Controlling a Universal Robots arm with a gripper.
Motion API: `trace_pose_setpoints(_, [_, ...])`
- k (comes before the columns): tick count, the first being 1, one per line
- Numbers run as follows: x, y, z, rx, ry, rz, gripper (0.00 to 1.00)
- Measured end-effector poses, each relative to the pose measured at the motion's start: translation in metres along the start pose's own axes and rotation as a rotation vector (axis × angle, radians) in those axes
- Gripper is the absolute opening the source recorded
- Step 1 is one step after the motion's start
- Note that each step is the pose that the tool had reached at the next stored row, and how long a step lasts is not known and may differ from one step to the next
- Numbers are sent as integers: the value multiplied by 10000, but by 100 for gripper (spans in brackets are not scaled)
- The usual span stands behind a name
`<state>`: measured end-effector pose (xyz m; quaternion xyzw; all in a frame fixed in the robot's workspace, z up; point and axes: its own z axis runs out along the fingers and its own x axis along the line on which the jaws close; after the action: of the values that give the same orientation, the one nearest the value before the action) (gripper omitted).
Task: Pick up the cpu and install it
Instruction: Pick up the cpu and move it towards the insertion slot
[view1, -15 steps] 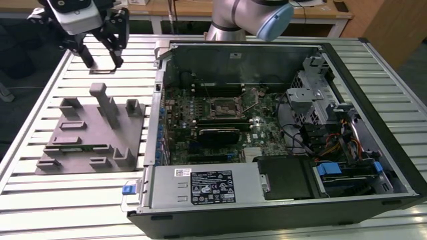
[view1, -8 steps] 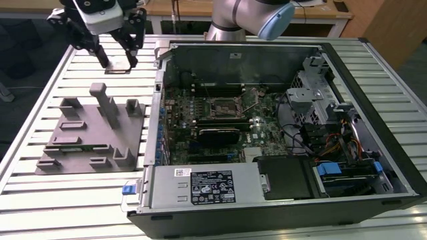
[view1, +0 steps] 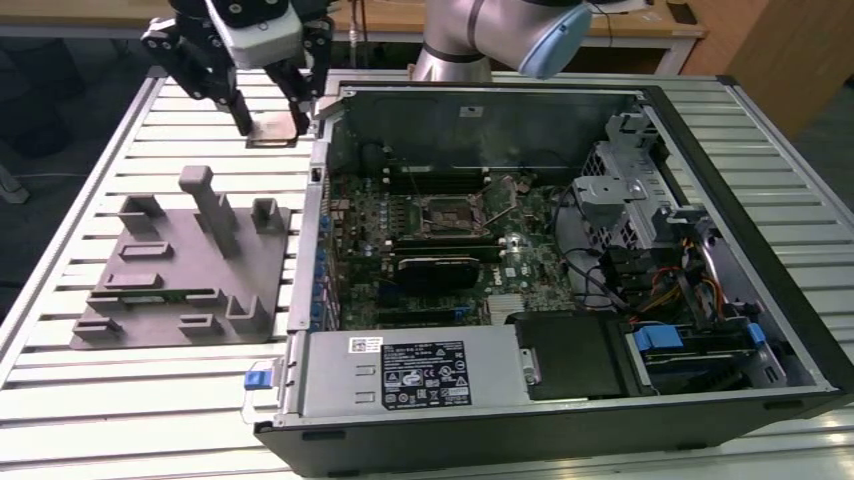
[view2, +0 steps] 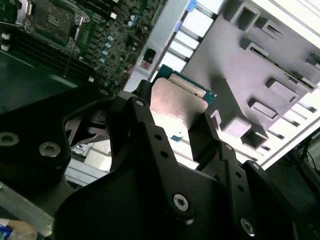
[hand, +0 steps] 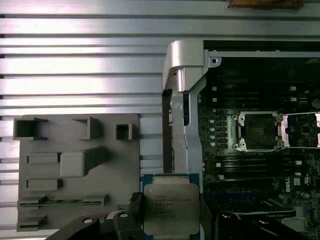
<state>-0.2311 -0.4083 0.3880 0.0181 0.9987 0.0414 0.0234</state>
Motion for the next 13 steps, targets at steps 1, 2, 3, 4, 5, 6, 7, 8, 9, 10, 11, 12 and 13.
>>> trace_pose_setpoints(1, [-38, 2, 1, 1, 1, 1, 54])
trace_pose_setpoints(2, [-75, 3, 3, 2, 2, 2, 54])
trace_pose_setpoints(3, [-114, 4, 5, 2, 1, 1, 54])
trace_pose_setpoints(4, [-153, 5, 7, 1, 1, 1, 54])
trace_pose_setpoints(5, [-195, 7, 9, 1, 0, 0, 54])
trace_pose_setpoints(6, [-233, 8, 11, 1, 1, 1, 54])
trace_pose_setpoints(7, [-270, 9, 13, 0, -1, 2, 54])
trace_pose_setpoints(8, [-310, 11, 14, 1, 1, 2, 54])
trace_pose_setpoints(9, [-348, 12, 16, 2, 1, 1, 54])
trace_pose_setpoints(10, [-386, 13, 18, 1, 1, 0, 54])
trace_pose_setpoints(11, [-423, 15, 20, 1, 1, 1, 54])
trace_pose_setpoints(12, [-461, 16, 22, 1, 0, 2, 54])
trace_pose_setpoints(13, [-499, 17, 24, 1, 1, 2, 54])
